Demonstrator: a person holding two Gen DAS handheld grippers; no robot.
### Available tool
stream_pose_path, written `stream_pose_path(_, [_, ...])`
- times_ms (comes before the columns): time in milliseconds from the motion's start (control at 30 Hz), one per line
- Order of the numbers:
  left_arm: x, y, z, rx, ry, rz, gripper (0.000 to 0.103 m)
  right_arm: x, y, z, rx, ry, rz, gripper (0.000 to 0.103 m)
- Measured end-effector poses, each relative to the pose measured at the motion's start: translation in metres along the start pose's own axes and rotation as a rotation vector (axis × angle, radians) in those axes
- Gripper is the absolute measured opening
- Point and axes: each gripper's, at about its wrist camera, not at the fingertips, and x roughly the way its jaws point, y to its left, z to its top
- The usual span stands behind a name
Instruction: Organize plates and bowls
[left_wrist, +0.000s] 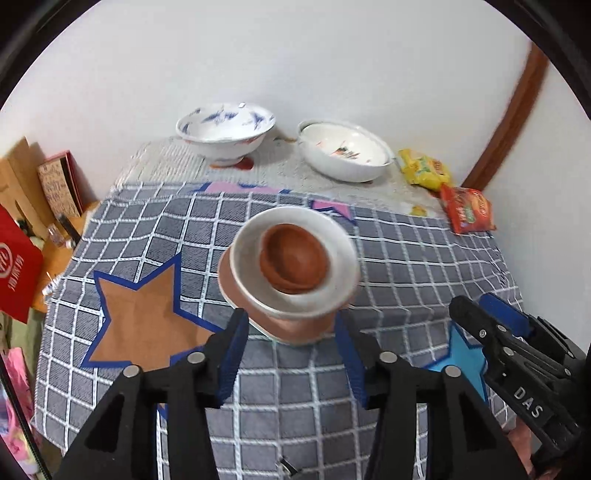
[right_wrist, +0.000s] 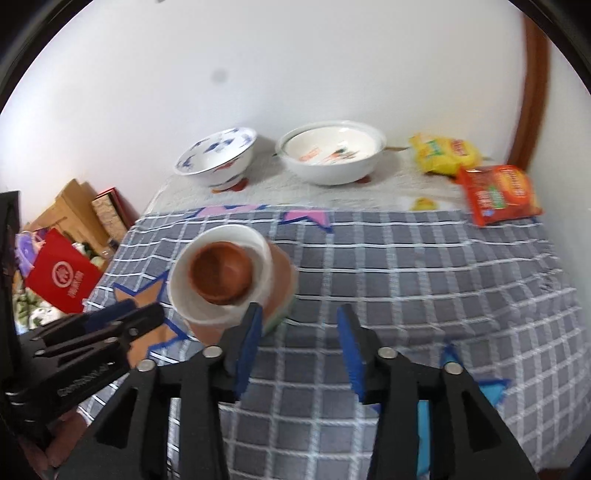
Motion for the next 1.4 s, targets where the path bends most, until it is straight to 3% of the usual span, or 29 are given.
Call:
stream_pose_path(367, [-0.059, -0.046, -0.046, 0.032, -0.097, 0.056, 0.060, -0.062, -0.048, -0.046, 0.043, 0.014, -0.114, 0.051])
stream_pose_path(500, [-0.078, -0.060, -0.059, 0.062, -0.126, 0.048, 0.073, -0.092, -0.056, -0.060, 0.053, -0.039, -0.107, 0.080])
stream_pose_path(533, [-0.082, -0.063, -0.062, 0.073, -0.123, 0.042, 0.078, -0.101, -0.057, -0.063, 0.048, -0.057, -0.114, 0.084])
stream_pose_path(633, [-0.092, -0.072, -0.070, 0.093, -0.128, 0.038, 0.080, -0.116, -0.059, -0.069, 0.043, -0.083, -0.130, 0.090])
stream_pose_path(833, [-0.113, -0.075, -0.079, 0.081, -0.168, 0.067, 0.085, -0.139, -0.064, -0.076, 0.044, -0.112, -0.144, 0.092])
stream_pose_path(1400, [-0.134, -0.087, -0.085, 0.112, -0.192, 0.076, 0.086, -0.161, -0.069, -0.085, 0.060, -0.146, -0.146, 0.092])
